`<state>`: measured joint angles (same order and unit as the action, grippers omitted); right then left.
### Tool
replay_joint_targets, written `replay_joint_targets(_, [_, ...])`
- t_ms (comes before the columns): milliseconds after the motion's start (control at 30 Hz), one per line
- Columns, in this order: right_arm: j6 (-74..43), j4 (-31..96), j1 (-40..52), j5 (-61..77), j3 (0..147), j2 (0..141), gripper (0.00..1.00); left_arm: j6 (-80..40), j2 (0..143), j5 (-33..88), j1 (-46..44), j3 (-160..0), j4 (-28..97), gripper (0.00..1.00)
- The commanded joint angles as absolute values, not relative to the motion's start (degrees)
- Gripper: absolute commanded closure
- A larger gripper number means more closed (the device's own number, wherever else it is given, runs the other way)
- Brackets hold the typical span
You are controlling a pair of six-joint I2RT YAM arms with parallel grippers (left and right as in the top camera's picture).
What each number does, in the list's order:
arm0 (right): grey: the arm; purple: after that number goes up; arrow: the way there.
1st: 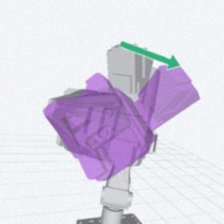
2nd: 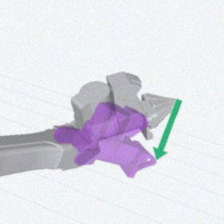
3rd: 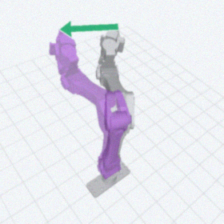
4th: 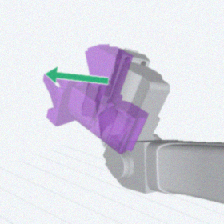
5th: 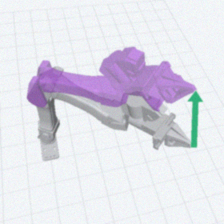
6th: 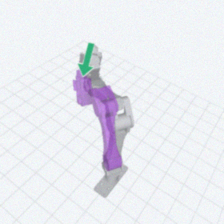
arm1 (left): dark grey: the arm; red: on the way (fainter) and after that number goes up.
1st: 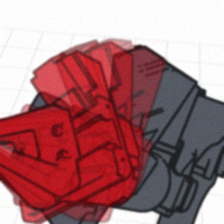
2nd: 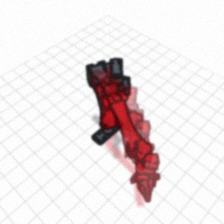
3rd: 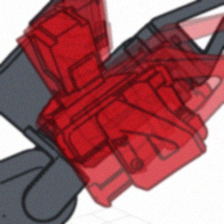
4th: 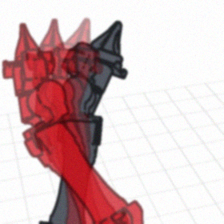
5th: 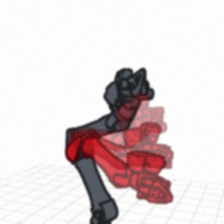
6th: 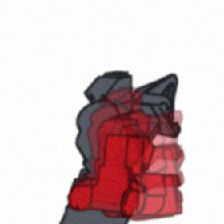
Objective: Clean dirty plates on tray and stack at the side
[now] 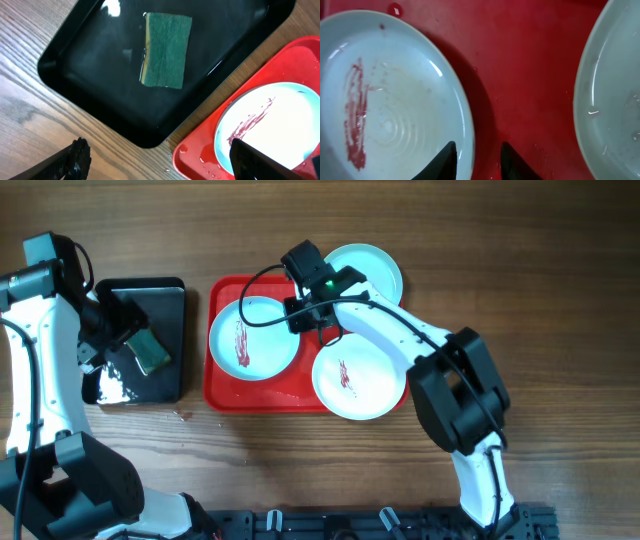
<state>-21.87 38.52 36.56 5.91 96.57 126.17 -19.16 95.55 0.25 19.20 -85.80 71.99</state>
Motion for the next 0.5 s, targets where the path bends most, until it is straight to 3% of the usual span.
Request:
replay_joint_targets(0, [-24.6, 38.5, 36.6, 6.0, 96.6, 129.4, 0.76, -18.5, 96.1, -0.3, 19.4, -86.3, 70.4, 0.13])
replay_joint_targets(133, [-27.0, 38.9, 36.6, 6.2, 96.6, 131.3, 0.79, -21.3, 96.5, -0.7, 19.4, -86.3, 69.6, 0.13])
replay_joint_targets(200, [-29.2, 39.6, 36.6, 7.7, 96.1, 132.0, 0.94, -21.7, 97.3, -0.8, 19.4, -86.3, 69.3, 0.16])
replay_joint_targets(233, [-30.3, 40.0, 36.6, 7.7, 96.0, 132.0, 0.96, -21.7, 97.9, -1.0, 19.4, -86.3, 69.2, 0.17])
replay_joint_targets(300, [-30.2, 40.1, 36.6, 7.3, 96.0, 132.0, 0.96, -21.8, 99.6, -1.2, 19.4, -86.3, 68.7, 0.25])
replay_joint_targets(467, [-29.9, 40.3, 36.6, 7.3, 95.9, 132.0, 0.96, -23.2, 107.7, -2.2, 19.4, -86.3, 62.5, 0.27])
